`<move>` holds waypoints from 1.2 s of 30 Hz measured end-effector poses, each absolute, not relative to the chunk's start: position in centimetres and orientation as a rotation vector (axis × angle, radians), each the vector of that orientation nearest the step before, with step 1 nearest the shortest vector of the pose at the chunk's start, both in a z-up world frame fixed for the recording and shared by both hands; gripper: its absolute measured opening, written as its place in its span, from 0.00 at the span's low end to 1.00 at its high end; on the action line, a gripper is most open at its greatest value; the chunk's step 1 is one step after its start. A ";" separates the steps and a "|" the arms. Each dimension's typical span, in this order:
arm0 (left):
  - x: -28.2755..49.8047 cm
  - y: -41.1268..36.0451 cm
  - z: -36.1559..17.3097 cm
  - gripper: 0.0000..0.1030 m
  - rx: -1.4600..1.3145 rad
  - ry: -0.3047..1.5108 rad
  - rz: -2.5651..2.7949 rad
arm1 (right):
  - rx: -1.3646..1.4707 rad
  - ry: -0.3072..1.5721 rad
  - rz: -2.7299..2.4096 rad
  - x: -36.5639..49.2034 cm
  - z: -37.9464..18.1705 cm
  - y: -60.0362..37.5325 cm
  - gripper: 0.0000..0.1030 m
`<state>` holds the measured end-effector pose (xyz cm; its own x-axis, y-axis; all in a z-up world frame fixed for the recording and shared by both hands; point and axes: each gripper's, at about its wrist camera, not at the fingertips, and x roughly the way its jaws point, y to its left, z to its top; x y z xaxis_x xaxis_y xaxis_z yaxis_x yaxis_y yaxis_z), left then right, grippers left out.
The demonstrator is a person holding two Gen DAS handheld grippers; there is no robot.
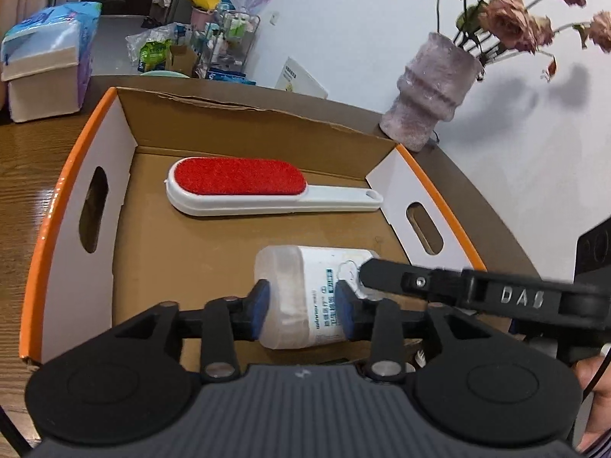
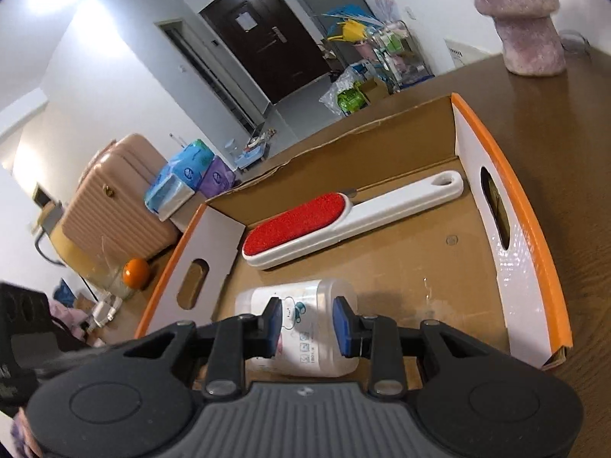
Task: Organize rigid objects
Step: 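Carry the white bottle with the left gripper and lower it into the box, then release the white bottle and withdraw the left gripper from the box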
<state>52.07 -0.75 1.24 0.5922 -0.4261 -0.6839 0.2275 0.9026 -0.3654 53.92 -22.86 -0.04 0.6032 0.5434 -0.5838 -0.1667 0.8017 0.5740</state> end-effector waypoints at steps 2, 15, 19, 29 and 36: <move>51.6 -1.2 1.6 0.38 -0.181 0.842 -0.346 | 0.553 0.829 0.424 54.0 -0.1 -23.3 0.27; 39.5 1.3 12.9 0.69 -0.090 0.616 -0.225 | 0.397 0.686 0.332 44.2 9.4 -26.0 0.34; 34.6 1.4 15.5 0.82 -0.058 0.504 -0.192 | 0.274 0.550 0.307 39.0 13.1 -26.5 0.59; 24.6 0.6 15.1 0.85 0.003 0.383 -0.182 | 0.135 0.369 0.255 28.8 15.5 -26.8 0.69; 19.3 1.2 13.6 0.86 -0.022 0.332 -0.173 | 0.123 0.336 0.236 23.4 13.9 -26.7 0.74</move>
<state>19.26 1.17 13.57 0.9308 -0.1727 -0.3221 0.1655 0.9849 -0.0501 23.37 -26.71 13.86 0.9169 0.2494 -0.3116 -0.2088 0.9651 0.1579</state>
